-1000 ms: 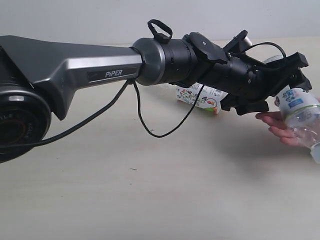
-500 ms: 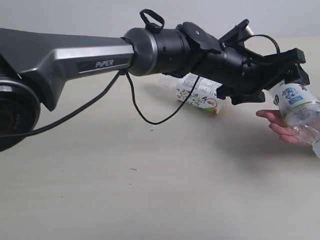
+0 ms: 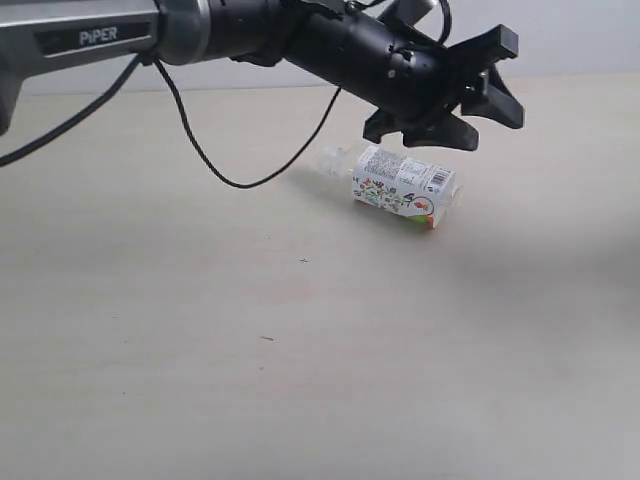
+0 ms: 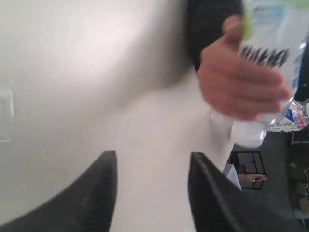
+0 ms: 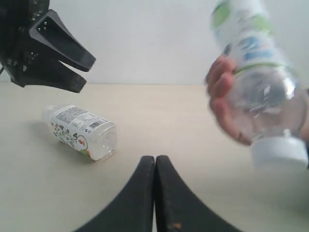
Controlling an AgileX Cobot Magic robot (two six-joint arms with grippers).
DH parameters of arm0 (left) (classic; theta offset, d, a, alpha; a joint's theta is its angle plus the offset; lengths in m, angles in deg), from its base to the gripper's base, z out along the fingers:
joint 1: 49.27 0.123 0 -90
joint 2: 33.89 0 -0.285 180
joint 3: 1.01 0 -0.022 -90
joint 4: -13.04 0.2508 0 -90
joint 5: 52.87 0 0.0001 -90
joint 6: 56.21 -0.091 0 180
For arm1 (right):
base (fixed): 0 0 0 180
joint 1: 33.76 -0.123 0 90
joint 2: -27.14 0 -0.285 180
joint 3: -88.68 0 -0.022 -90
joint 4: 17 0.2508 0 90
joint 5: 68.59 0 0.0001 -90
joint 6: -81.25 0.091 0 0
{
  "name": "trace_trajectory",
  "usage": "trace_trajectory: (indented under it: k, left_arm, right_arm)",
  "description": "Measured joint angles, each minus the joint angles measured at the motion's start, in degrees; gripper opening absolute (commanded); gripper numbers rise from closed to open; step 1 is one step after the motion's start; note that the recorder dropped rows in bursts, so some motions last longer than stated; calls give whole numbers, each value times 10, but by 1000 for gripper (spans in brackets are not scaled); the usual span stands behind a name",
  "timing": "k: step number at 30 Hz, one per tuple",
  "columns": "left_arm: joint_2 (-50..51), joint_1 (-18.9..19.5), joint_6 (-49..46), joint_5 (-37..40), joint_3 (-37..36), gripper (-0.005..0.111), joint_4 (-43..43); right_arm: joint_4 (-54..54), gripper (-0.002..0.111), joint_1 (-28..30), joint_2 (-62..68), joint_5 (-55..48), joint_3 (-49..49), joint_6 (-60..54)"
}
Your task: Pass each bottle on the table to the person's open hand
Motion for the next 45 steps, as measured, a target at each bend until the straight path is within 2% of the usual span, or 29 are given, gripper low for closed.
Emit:
trace_trajectory:
  k: [3, 9, 13, 19, 29, 36, 45]
  left_arm:
    - [-14, 19, 0, 32, 0, 1, 27]
    - [-48, 37, -32, 81, -10, 0, 128]
    - [-86, 37, -40, 73, -64, 0, 186]
    - [-177, 48, -76, -28, -214, 0, 219]
    - [-368, 109, -113, -222, -545, 0, 228]
    - [-504, 123, -121, -373, -731, 0, 230]
    - [-668, 123, -122, -402, -864, 0, 233]
  right_arm:
    - [0, 0, 0, 0, 0, 0, 0]
    - [0, 0, 0, 0, 0, 0, 0]
    - [0, 0, 0, 0, 0, 0, 0]
    - [0, 0, 0, 0, 0, 0, 0]
    - [0, 0, 0, 0, 0, 0, 0]
    - [0, 0, 0, 0, 0, 0, 0]
    - [0, 0, 0, 0, 0, 0, 0]
